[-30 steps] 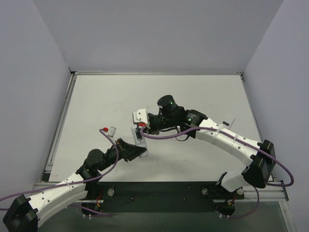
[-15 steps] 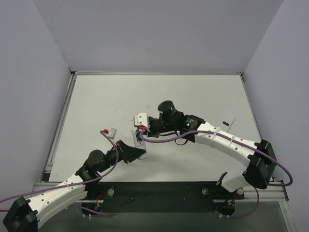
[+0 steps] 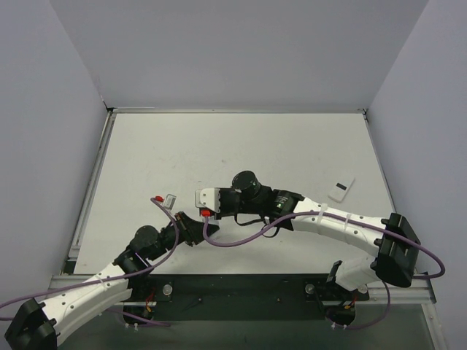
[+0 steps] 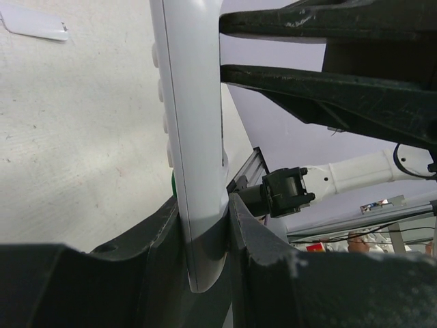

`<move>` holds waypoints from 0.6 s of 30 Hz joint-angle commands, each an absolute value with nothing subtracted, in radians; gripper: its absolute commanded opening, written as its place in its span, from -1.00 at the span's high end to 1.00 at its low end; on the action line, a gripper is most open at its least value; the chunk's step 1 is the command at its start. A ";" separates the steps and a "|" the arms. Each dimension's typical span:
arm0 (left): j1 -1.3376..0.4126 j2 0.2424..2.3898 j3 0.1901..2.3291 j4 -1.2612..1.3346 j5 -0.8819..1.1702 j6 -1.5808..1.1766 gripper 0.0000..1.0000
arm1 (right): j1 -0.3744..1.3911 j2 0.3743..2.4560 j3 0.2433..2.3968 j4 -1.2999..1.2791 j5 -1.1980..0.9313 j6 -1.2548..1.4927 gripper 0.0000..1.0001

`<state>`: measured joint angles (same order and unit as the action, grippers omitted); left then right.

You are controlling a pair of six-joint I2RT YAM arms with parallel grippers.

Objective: Load the batteries into the remote control
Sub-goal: Adjust the battery in the remote control.

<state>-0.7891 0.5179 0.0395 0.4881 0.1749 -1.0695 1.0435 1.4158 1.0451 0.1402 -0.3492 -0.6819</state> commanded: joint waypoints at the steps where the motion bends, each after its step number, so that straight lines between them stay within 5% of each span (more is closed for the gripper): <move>1: -0.795 0.443 0.098 0.788 0.229 -1.017 1.00 | 1.060 1.431 0.974 0.117 -0.198 -0.707 0.72; 18: -0.795 0.382 0.087 0.770 0.221 -0.991 1.00 | 1.039 1.450 0.963 0.141 -0.446 -0.529 1.00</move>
<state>-0.7837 0.4313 0.0299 0.4549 0.1478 -1.0531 1.0519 1.4040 1.0054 0.2638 -0.3363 -0.6277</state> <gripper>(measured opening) 0.351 0.004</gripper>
